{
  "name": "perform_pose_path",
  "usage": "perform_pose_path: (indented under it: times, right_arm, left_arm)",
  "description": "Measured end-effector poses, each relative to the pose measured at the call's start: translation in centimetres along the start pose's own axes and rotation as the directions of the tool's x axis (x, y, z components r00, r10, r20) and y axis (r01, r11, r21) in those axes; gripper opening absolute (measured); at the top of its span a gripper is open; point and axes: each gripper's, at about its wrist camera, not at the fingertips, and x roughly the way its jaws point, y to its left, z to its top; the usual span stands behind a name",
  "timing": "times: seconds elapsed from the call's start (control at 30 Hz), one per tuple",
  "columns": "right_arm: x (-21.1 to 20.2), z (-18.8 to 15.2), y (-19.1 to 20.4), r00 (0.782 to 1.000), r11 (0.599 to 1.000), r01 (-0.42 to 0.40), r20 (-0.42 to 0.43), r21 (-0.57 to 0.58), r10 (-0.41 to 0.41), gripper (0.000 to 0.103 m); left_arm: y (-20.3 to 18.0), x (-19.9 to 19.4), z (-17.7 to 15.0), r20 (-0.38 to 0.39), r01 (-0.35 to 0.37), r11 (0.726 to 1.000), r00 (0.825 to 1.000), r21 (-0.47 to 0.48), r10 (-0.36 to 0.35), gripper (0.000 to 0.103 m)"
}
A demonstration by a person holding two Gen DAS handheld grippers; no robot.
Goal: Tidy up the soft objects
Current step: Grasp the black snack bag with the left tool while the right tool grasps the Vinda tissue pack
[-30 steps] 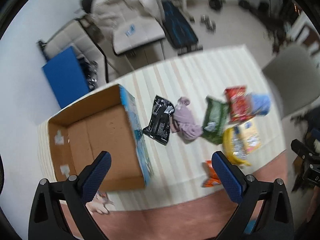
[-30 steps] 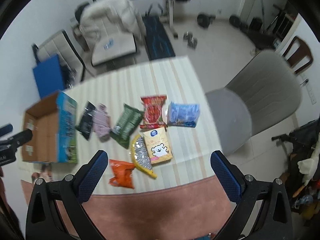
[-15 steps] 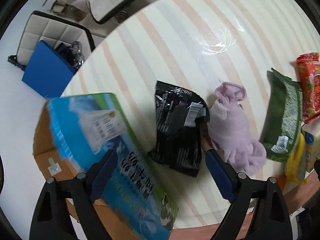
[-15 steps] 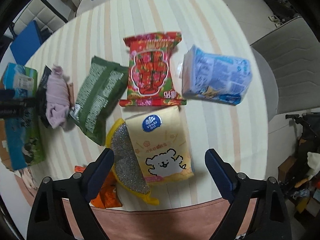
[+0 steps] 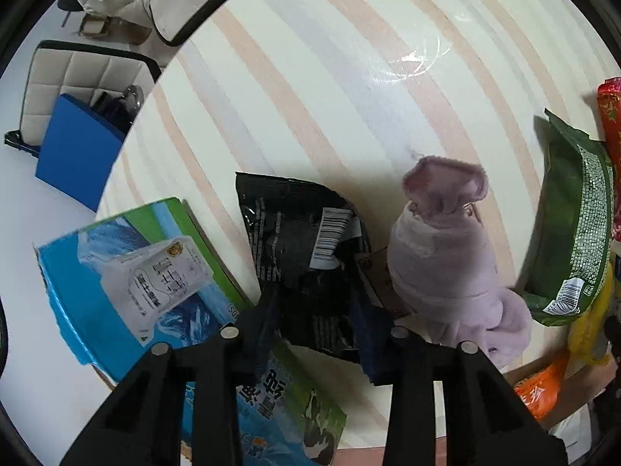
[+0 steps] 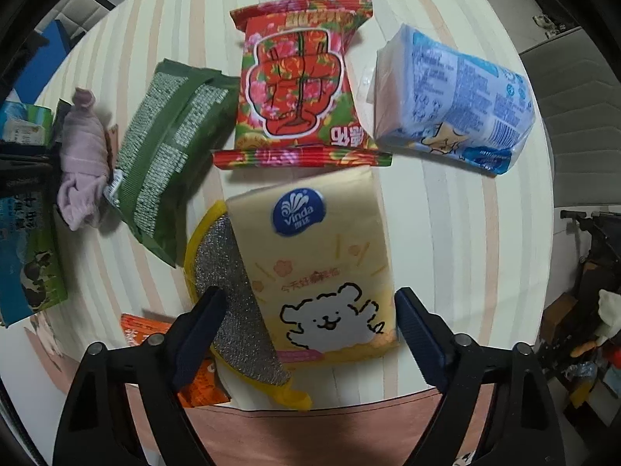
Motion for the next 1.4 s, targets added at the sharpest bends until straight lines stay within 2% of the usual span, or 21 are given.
perform_pose_path:
  times: [0.03, 0.07, 0.17, 0.2, 0.23, 0.5, 0.57, 0.63, 0.77, 0.87, 0.97, 1.03, 1.1, 1.2, 1.33, 1.4]
  right_arm:
    - [0.1, -0.1, 0.0, 1.000, 1.000, 0.002, 0.001, 0.011, -0.002, 0.083]
    - [0.1, 0.0, -0.2, 1.000, 1.000, 0.008, 0.003, 0.024, -0.008, 0.069]
    - [0.9, 0.0, -1.1, 0.999, 0.998, -0.040, -0.010, 0.056, 0.041, 0.069]
    - [1.0, -0.1, -1.4, 0.999, 0.997, -0.050, -0.002, 0.063, 0.050, 0.068]
    - [1.2, -0.2, -1.6, 0.999, 0.997, -0.050, 0.002, 0.066, 0.050, 0.068]
    - [-0.7, -2.2, -2.3, 0.996, 0.993, -0.080, 0.054, 0.086, 0.076, 0.066]
    - [-2.2, -2.3, -3.4, 0.995, 0.994, -0.081, 0.070, 0.074, 0.076, 0.066]
    - [-2.6, -2.5, -3.5, 0.994, 0.995, -0.081, 0.075, 0.061, 0.077, 0.066]
    - [-2.6, -2.3, -3.2, 0.996, 0.997, -0.064, 0.073, 0.046, 0.060, 0.066]
    - [-2.7, -2.5, -3.3, 0.996, 0.998, -0.053, 0.073, 0.031, 0.050, 0.066]
    - [-1.9, -2.1, -2.1, 0.996, 0.999, -0.033, 0.079, 0.015, 0.031, 0.066]
    - [-1.3, -1.7, -2.2, 0.996, 1.000, -0.029, 0.081, 0.010, 0.028, 0.066]
    - [-0.8, -1.4, -2.7, 0.996, 1.000, -0.030, 0.081, 0.009, 0.029, 0.066]
    - [-0.2, -1.1, -3.3, 0.997, 0.999, -0.035, 0.075, 0.002, 0.034, 0.066]
    - [-0.5, -0.9, -3.4, 0.996, 0.999, -0.052, 0.067, 0.000, 0.051, 0.066]
    - [-2.2, -0.7, -3.2, 0.996, 0.998, -0.055, 0.067, -0.002, 0.055, 0.066]
  left_arm:
    - [-0.1, -0.1, -0.1, 0.003, -0.003, 1.000, 1.000, 0.000, 0.003, 0.030]
    - [-0.2, -0.3, -0.2, 0.005, -0.004, 1.000, 1.000, -0.003, 0.004, 0.029]
    - [-0.4, -1.2, -0.6, 0.014, -0.002, 1.000, 1.000, -0.021, 0.002, 0.026]
    - [-0.6, -1.8, -0.8, 0.021, 0.000, 1.000, 1.000, -0.029, 0.000, 0.016]
    - [-0.5, -2.3, -1.2, 0.029, 0.005, 0.999, 1.000, -0.040, -0.004, 0.011]
    - [0.9, -6.5, -3.8, 0.106, 0.087, 0.990, 0.991, -0.111, -0.075, 0.008]
    - [0.3, -6.9, -4.3, 0.093, 0.112, 0.989, 0.990, -0.095, -0.103, 0.010]
    - [-0.3, -6.0, -4.2, 0.049, 0.151, 0.986, 0.988, -0.077, -0.148, 0.014]
    - [1.2, -3.5, -1.5, 0.014, 0.063, 0.993, 0.998, -0.102, -0.062, 0.025]
    - [1.3, -1.9, 0.1, -0.025, 0.058, 0.992, 0.998, -0.111, -0.061, 0.031]
    - [0.7, -0.8, 1.1, -0.057, 0.033, 0.996, 0.998, -0.081, -0.038, 0.037]
    - [0.1, -0.2, 1.6, -0.069, -0.003, 0.999, 0.998, -0.043, 0.000, 0.055]
    - [-0.4, 0.3, 1.8, -0.078, -0.030, 0.999, 0.997, -0.012, 0.029, 0.058]
    - [-0.6, 0.0, 1.7, -0.072, -0.034, 0.999, 0.997, -0.005, 0.033, 0.056]
    - [0.8, 0.2, 1.9, -0.060, 0.018, 0.999, 0.998, -0.036, -0.020, 0.039]
    - [1.3, 0.4, 1.6, -0.047, 0.021, 0.999, 0.999, -0.041, -0.023, 0.036]
